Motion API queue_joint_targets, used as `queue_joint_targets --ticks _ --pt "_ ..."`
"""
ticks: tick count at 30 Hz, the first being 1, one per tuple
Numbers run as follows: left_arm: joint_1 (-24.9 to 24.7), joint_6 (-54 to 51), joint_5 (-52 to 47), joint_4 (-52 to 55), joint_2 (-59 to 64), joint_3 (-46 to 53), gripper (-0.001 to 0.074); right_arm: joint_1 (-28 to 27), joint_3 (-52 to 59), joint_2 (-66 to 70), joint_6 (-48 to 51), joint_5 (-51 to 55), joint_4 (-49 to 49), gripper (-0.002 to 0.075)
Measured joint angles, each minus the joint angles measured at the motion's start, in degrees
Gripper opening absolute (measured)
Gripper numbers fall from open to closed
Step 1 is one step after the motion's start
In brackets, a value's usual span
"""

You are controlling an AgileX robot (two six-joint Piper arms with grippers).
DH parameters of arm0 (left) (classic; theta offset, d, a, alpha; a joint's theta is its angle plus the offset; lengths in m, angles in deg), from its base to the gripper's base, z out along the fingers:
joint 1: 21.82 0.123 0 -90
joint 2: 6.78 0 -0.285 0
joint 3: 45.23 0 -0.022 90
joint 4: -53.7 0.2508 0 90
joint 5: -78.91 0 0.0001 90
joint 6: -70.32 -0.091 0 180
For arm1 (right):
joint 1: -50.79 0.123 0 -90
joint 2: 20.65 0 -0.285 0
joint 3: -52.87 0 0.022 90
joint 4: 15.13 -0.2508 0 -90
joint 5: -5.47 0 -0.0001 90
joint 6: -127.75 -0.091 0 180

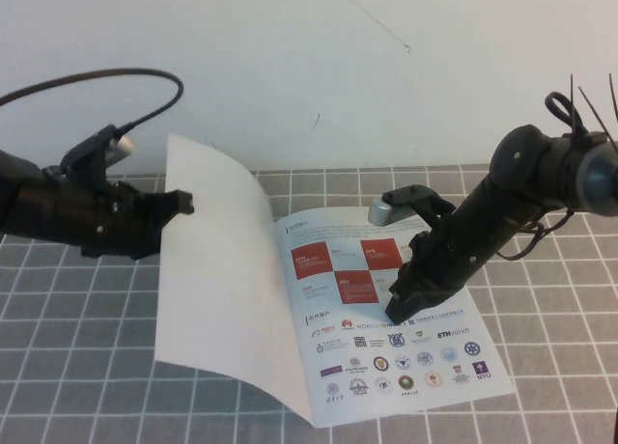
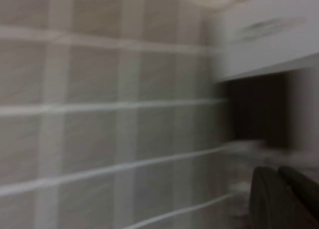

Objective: Close book
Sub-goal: 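Close the open booklet and leave it lying on the table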

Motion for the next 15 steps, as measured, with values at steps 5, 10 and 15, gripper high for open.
queue_joint_targets --ticks 5,10,15 --pt "-1.7 -14.4 -5.6 -20.1 -0.6 0.0 -0.0004 0.1 -2.5 -1.6 -0.1 1.6 2.0 -0.0003" --pt "-6.6 -18.1 -5.0 -23.6 -0.6 0.0 -0.0004 0.1 -8.7 -9.9 -2.7 4.7 10.4 -0.0003" --pt "-13.6 -18.8 -0.7 -24.1 0.1 0.0 -0.0004 0.1 -15.6 -17.7 -3.5 6.2 13.2 -0.0003"
